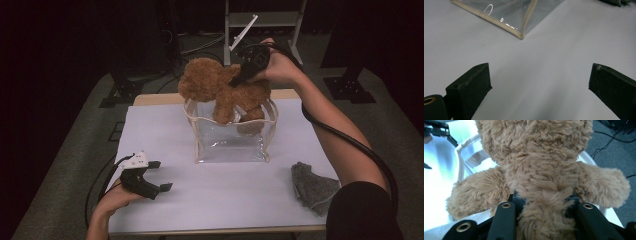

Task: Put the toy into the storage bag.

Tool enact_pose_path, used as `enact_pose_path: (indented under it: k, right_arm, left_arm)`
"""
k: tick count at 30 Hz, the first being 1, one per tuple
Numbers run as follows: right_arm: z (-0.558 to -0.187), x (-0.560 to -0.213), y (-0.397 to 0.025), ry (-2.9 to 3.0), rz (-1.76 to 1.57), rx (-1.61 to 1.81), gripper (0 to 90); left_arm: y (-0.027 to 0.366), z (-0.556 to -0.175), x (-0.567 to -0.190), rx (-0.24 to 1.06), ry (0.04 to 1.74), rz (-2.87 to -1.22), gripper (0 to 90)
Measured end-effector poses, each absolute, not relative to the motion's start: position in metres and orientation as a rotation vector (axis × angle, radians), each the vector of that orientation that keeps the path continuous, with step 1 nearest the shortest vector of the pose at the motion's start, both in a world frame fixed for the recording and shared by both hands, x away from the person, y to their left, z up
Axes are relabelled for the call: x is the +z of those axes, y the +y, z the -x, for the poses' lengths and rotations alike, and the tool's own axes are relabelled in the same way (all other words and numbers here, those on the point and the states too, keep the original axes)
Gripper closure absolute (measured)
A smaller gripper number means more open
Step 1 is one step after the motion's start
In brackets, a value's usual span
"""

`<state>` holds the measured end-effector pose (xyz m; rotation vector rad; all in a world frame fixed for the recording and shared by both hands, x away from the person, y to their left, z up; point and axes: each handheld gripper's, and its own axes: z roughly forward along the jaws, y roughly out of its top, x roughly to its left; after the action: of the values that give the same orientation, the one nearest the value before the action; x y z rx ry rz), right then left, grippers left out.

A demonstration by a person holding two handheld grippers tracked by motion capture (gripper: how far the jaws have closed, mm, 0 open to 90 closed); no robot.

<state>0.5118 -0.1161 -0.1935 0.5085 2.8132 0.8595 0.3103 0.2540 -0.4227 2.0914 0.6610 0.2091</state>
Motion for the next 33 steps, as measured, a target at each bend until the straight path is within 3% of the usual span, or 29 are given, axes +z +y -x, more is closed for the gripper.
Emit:
enact_pose_path:
  k: [16,33]
  right_arm:
    - [-0.493,-0.231,-0.129,2.872,-0.527,0.855,64.3]
    - [-0.500,-0.275,-0.123,2.962,-0.550,0.716,63.8]
  left_arm:
    - [0.250,-0.311,-0.424,0.202,0.650,-2.102,2.9]
    - [0.251,-0.311,-0.426,0.193,0.650,-2.110,2.9]
